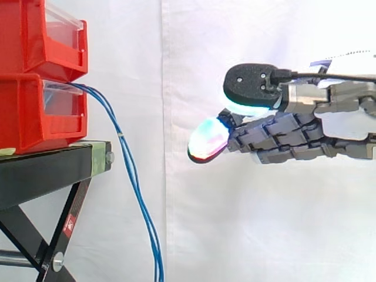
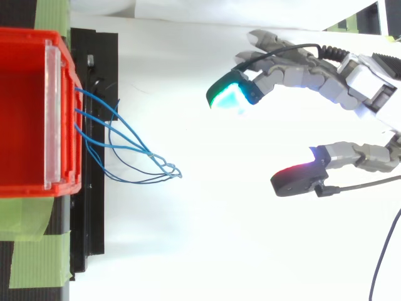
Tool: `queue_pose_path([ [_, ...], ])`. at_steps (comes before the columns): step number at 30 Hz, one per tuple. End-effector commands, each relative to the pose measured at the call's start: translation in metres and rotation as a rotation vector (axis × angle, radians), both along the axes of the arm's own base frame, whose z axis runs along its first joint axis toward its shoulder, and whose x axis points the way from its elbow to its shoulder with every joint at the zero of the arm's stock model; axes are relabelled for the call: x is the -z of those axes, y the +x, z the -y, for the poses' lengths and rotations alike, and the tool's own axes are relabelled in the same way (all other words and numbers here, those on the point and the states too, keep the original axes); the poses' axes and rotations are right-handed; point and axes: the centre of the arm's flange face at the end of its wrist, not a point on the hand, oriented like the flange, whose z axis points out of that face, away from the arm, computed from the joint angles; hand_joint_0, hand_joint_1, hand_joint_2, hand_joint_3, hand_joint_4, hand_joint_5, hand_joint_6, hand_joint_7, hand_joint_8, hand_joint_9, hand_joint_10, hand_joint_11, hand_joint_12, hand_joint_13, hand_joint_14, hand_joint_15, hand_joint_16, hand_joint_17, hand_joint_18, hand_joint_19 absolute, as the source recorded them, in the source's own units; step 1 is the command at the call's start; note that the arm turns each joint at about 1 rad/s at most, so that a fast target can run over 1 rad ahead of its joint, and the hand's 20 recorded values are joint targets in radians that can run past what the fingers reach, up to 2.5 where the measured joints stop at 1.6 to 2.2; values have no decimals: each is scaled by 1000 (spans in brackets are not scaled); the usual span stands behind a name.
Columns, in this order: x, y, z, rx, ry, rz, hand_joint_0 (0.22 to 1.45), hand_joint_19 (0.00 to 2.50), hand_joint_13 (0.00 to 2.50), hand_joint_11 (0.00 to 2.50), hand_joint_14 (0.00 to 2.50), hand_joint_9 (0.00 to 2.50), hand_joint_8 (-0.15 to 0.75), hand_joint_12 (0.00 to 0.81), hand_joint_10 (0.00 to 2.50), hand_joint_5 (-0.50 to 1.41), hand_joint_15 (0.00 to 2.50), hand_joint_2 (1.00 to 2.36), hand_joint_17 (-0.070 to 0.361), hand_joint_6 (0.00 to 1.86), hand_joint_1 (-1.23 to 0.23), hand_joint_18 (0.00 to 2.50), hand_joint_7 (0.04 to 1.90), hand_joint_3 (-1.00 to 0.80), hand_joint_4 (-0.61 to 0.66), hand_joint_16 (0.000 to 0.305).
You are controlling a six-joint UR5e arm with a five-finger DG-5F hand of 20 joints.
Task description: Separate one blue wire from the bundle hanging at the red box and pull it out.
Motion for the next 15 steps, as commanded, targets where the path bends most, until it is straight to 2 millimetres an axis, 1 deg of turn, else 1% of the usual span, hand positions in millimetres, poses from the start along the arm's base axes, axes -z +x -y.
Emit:
queue_pose_path([
  [1, 18, 8, -4, 3, -16, 1, 491, 144, 0, 165, 3, 275, 277, 329, 4, -211, 89, 1000, 127, 502, -531, 0, 794, -500, 231, 57],
  [5, 34, 17, -8, -3, 6, 34, 491, 149, 0, 166, 3, 280, 278, 331, 6, -211, 91, 1000, 127, 502, -531, 0, 790, -500, 232, 57],
  [8, 27, 24, -10, -1, 32, 103, 492, 155, 0, 162, 3, 284, 278, 333, 6, -210, 97, 1000, 127, 502, -531, 0, 790, -500, 231, 56],
  [15, 22, 29, -12, -4, 49, 125, 493, 162, 0, 168, 3, 293, 280, 333, 6, -209, 102, 1000, 126, 502, -532, 0, 792, -500, 237, 56],
])
